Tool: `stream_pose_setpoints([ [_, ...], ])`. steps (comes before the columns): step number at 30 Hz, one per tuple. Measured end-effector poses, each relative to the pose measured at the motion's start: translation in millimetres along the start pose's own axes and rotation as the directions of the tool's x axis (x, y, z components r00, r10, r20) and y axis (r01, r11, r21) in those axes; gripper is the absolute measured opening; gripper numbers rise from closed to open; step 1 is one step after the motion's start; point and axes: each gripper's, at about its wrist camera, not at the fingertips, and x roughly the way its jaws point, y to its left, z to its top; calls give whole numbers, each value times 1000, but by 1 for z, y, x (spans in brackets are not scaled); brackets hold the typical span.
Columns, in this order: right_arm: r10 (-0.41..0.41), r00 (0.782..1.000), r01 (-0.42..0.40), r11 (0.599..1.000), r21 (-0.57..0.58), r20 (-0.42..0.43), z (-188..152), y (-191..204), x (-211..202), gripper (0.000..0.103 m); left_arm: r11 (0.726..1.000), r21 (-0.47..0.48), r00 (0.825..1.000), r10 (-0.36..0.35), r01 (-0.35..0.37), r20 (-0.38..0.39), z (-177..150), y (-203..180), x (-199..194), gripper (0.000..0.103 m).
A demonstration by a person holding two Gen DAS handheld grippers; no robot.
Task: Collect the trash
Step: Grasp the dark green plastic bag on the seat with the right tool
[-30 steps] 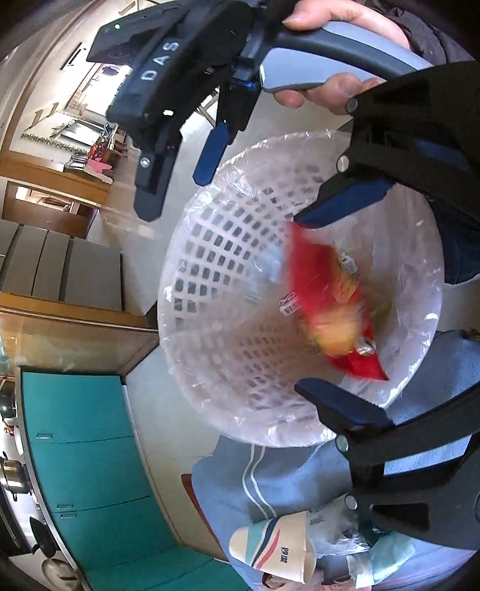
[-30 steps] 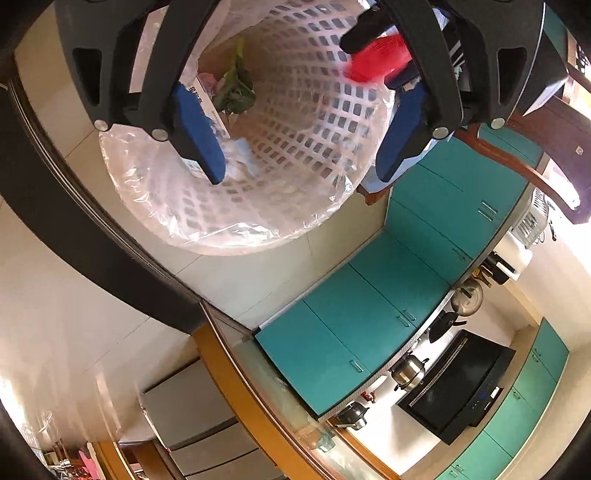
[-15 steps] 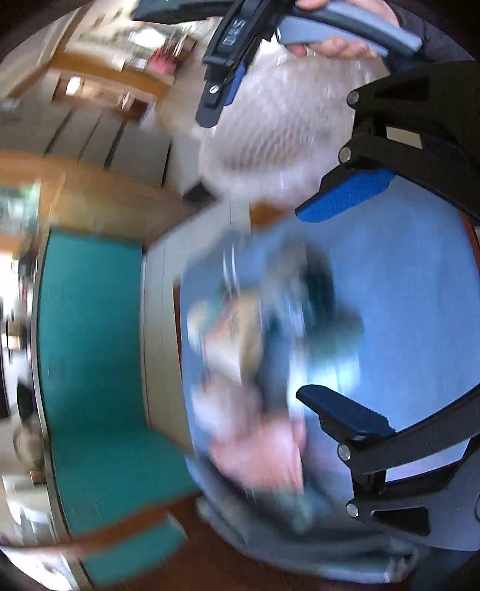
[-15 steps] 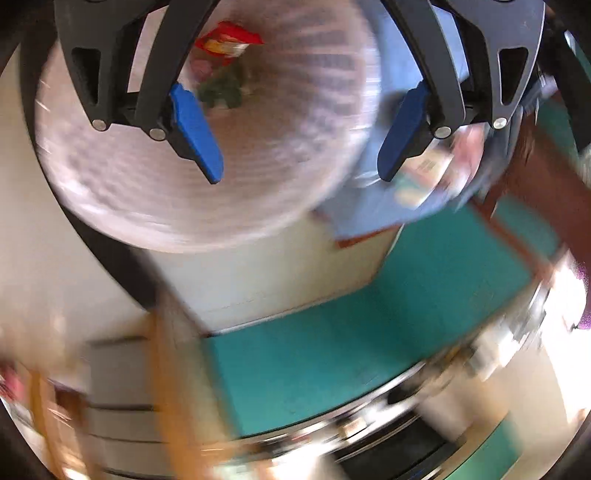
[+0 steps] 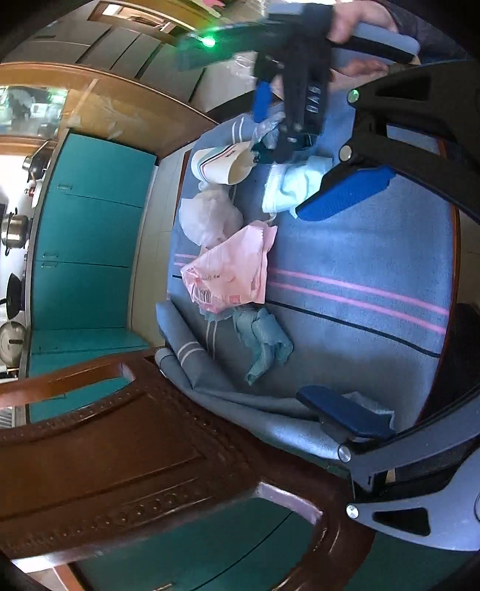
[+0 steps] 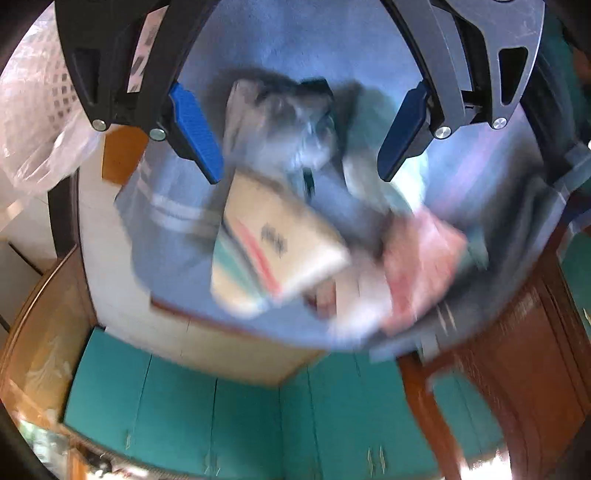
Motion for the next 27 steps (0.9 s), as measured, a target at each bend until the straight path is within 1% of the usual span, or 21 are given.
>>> stream_pose_setpoints([
  [2,23,1000,-23,1000,16,-21,-6,-3,3,84,1000,-10,1000,-16,16,-5,-2,-2,1,91],
  [4,69,996,-68,998,5,-48,-12,-3,4,81,1000,1,1000,-18,19,-14,-4,-10,4,91],
  [5,84,995,-84,996,3,-54,-13,-3,3,74,1000,7,1000,-18,18,-15,-4,-13,3,91],
  [6,106,992,-106,994,3,-66,-16,-3,3,64,1000,12,1000,-17,17,-10,-3,-16,2,91],
  [8,131,988,-131,991,3,-85,-20,-3,3,54,1000,16,1000,-17,17,-1,-2,-19,0,91],
  [12,164,983,-166,986,-18,-82,-23,0,-6,53,1000,21,1000,-3,2,6,-1,-22,-4,92],
  [17,230,970,-235,970,-68,-79,-31,8,-26,53,1000,11,1000,8,-8,0,-2,-24,-2,92],
  [22,250,962,-262,959,-113,-108,-39,25,-25,53,1000,-9,1000,27,-27,1,-3,-22,-1,92],
  [27,261,958,-274,956,-110,-117,-41,28,-22,53,998,-31,999,48,-48,-9,-6,-16,1,92],
])
